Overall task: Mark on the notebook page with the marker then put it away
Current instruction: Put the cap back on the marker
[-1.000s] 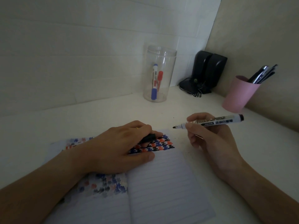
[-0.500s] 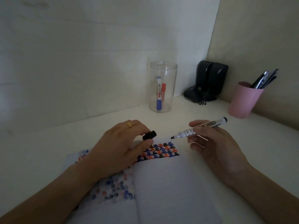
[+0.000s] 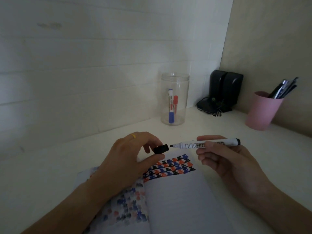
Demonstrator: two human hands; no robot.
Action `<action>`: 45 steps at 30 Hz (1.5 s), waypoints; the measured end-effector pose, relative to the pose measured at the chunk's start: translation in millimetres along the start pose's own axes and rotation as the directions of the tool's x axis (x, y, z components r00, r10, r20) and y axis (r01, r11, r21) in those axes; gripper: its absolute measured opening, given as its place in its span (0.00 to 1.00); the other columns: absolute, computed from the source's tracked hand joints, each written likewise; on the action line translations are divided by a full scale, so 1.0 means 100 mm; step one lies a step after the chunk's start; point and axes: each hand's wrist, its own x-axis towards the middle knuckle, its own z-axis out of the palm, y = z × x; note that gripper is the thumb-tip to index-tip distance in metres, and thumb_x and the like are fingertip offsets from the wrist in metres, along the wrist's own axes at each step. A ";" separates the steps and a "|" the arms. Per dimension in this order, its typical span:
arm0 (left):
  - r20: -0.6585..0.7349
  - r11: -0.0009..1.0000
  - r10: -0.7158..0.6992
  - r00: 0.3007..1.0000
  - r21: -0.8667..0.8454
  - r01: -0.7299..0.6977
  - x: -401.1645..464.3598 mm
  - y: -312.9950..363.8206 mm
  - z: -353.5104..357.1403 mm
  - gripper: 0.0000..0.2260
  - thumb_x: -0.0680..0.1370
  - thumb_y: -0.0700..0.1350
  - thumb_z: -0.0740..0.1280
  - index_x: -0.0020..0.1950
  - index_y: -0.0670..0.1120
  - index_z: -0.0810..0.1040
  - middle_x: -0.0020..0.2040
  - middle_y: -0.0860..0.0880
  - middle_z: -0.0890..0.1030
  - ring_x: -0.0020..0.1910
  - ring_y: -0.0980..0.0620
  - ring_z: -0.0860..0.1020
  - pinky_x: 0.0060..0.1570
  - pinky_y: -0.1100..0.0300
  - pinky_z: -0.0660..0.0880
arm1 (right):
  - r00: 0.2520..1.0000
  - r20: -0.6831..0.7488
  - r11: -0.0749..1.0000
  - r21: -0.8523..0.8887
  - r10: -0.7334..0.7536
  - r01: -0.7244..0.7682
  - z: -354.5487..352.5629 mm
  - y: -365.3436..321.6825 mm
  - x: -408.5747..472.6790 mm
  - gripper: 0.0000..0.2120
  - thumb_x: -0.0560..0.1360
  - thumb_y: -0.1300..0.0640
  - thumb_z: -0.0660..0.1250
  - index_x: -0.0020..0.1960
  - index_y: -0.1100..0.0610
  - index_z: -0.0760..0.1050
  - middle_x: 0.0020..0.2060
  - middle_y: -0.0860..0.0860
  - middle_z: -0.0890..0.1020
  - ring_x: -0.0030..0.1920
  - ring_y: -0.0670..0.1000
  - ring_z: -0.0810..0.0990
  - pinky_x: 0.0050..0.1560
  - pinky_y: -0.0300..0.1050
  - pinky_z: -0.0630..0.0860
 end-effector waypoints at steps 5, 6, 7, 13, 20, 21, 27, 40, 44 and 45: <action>0.010 0.999 0.039 0.999 0.022 -0.039 -0.01 0.01 0.00 0.10 0.74 0.52 0.73 0.52 0.50 0.83 0.44 0.57 0.83 0.42 0.58 0.79 0.46 0.68 0.75 | 1.000 0.014 0.999 -0.033 0.010 -0.010 0.04 0.00 -0.03 0.12 0.69 0.62 0.70 0.50 0.64 0.86 0.39 0.62 0.87 0.38 0.53 0.86 0.39 0.40 0.84; 0.011 0.998 0.052 0.999 0.023 -0.052 -0.01 0.01 0.00 0.10 0.74 0.52 0.73 0.52 0.49 0.83 0.44 0.56 0.83 0.42 0.58 0.79 0.46 0.69 0.75 | 1.000 0.022 0.999 -0.043 0.014 -0.013 0.04 0.00 -0.03 0.13 0.69 0.61 0.71 0.51 0.64 0.86 0.40 0.62 0.87 0.39 0.54 0.86 0.40 0.40 0.84; 0.012 0.997 0.067 0.998 0.024 -0.068 -0.01 0.02 0.00 0.11 0.74 0.53 0.72 0.52 0.49 0.84 0.44 0.56 0.83 0.41 0.58 0.79 0.46 0.70 0.75 | 0.999 0.033 0.998 -0.055 0.019 -0.017 0.05 -0.01 -0.04 0.14 0.67 0.60 0.72 0.51 0.63 0.86 0.40 0.62 0.87 0.40 0.54 0.86 0.41 0.40 0.84; 0.018 0.989 0.148 0.989 0.006 -0.148 -0.01 0.03 0.00 0.12 0.77 0.53 0.69 0.54 0.46 0.84 0.45 0.53 0.84 0.42 0.58 0.79 0.45 0.66 0.76 | 0.997 0.062 0.996 -0.089 0.034 -0.029 0.08 -0.04 -0.07 0.15 0.64 0.60 0.74 0.50 0.62 0.87 0.40 0.59 0.88 0.42 0.51 0.87 0.41 0.37 0.82; 0.005 0.986 0.165 0.986 0.008 -0.165 -0.03 0.06 -0.01 0.10 0.77 0.48 0.73 0.54 0.44 0.84 0.46 0.52 0.84 0.44 0.57 0.81 0.47 0.68 0.76 | 0.999 0.044 0.991 -0.132 -0.007 0.012 0.08 -0.05 -0.06 0.12 0.62 0.60 0.76 0.45 0.60 0.87 0.42 0.61 0.88 0.44 0.55 0.88 0.45 0.39 0.83; 0.006 0.987 0.161 0.987 -0.001 -0.161 -0.03 0.07 -0.02 0.10 0.78 0.48 0.73 0.54 0.44 0.84 0.46 0.52 0.85 0.44 0.58 0.80 0.47 0.71 0.75 | 0.999 0.038 0.992 -0.128 -0.004 0.009 0.08 -0.05 -0.07 0.12 0.62 0.61 0.76 0.45 0.60 0.87 0.42 0.61 0.88 0.44 0.56 0.88 0.45 0.39 0.83; 0.026 0.982 0.185 0.982 -0.031 -0.184 -0.05 0.08 0.00 0.10 0.78 0.49 0.71 0.54 0.45 0.84 0.46 0.52 0.85 0.43 0.59 0.79 0.48 0.74 0.73 | 0.998 0.003 0.996 -0.076 0.056 -0.056 0.09 0.00 -0.08 0.13 0.60 0.61 0.77 0.45 0.62 0.87 0.47 0.64 0.88 0.47 0.58 0.89 0.46 0.40 0.84; -0.022 0.972 0.234 0.972 0.019 -0.233 -0.08 0.17 0.01 0.09 0.78 0.47 0.71 0.51 0.42 0.84 0.44 0.49 0.85 0.41 0.56 0.79 0.47 0.74 0.71 | 0.996 0.028 0.995 -0.045 0.088 -0.087 0.11 -0.02 -0.12 0.14 0.62 0.63 0.77 0.46 0.67 0.86 0.45 0.66 0.88 0.45 0.60 0.89 0.45 0.42 0.84; -0.025 0.972 0.234 0.972 0.020 -0.234 -0.07 0.15 0.00 0.09 0.78 0.47 0.71 0.51 0.42 0.84 0.44 0.49 0.85 0.42 0.56 0.79 0.47 0.74 0.71 | 0.996 0.021 0.994 -0.062 0.089 -0.087 0.09 -0.01 -0.12 0.14 0.61 0.63 0.77 0.45 0.67 0.86 0.44 0.66 0.88 0.44 0.59 0.89 0.42 0.40 0.84; -0.036 0.974 0.225 0.974 0.013 -0.225 -0.06 0.14 -0.01 0.09 0.77 0.46 0.72 0.52 0.42 0.84 0.45 0.49 0.84 0.43 0.57 0.80 0.48 0.74 0.72 | 0.995 0.034 0.993 -0.084 0.092 -0.088 0.10 -0.01 -0.12 0.14 0.61 0.62 0.77 0.44 0.67 0.86 0.44 0.65 0.88 0.44 0.59 0.89 0.42 0.40 0.84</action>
